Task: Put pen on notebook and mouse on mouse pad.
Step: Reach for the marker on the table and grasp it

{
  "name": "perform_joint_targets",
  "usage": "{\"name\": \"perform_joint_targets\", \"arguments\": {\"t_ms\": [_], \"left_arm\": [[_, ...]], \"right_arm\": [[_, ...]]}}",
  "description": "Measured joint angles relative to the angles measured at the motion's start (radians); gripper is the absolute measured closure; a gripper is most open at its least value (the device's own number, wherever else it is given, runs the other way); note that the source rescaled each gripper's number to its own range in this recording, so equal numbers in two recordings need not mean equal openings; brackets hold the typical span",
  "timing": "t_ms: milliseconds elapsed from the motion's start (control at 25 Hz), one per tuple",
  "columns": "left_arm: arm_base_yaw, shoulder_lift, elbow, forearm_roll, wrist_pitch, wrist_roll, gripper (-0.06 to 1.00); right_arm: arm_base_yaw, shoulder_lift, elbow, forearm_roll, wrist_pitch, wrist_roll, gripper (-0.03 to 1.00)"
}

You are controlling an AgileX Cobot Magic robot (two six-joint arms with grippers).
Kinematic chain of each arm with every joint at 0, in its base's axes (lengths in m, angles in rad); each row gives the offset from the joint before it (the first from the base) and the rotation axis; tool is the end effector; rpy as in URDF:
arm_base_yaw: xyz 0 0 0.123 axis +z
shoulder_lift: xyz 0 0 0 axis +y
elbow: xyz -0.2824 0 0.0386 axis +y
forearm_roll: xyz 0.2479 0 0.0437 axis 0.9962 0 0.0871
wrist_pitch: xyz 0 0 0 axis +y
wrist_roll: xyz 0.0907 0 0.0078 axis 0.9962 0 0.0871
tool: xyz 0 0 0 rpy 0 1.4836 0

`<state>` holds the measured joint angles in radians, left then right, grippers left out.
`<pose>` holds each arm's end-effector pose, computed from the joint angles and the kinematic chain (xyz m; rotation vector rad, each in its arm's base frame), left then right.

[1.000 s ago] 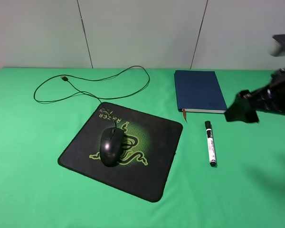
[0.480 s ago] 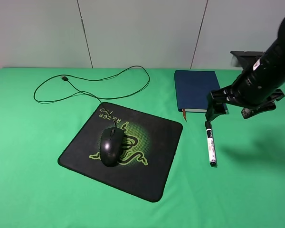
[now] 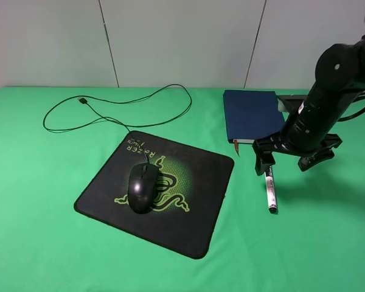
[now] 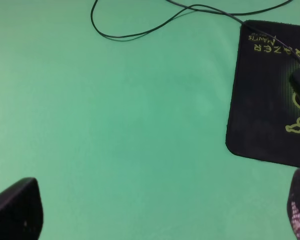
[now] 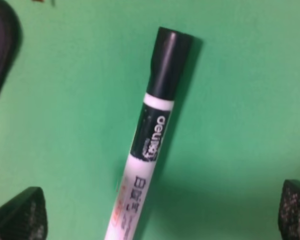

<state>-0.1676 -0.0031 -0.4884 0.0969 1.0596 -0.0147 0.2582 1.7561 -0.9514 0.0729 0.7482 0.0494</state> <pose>-0.0028 0.0083 0.2743 0.1525 2.0422 0.0026 0.2917 0.0817 0.1547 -0.2402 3.0346 0.1034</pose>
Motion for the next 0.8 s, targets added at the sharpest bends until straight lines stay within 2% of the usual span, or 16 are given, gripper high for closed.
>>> {"name": "perform_joint_targets", "arguments": {"t_ms": [360,800], "left_arm": [[0.0,0.0,0.0,0.0,0.0,0.0,-0.01],[0.0,0.0,0.0,0.0,0.0,0.001,-0.01]], "right_arm": [[0.0,0.04,0.0,0.001,-0.053,0.002,-0.03],[0.006,0.04,0.0,-0.014,-0.063,0.003,-0.03]]}}
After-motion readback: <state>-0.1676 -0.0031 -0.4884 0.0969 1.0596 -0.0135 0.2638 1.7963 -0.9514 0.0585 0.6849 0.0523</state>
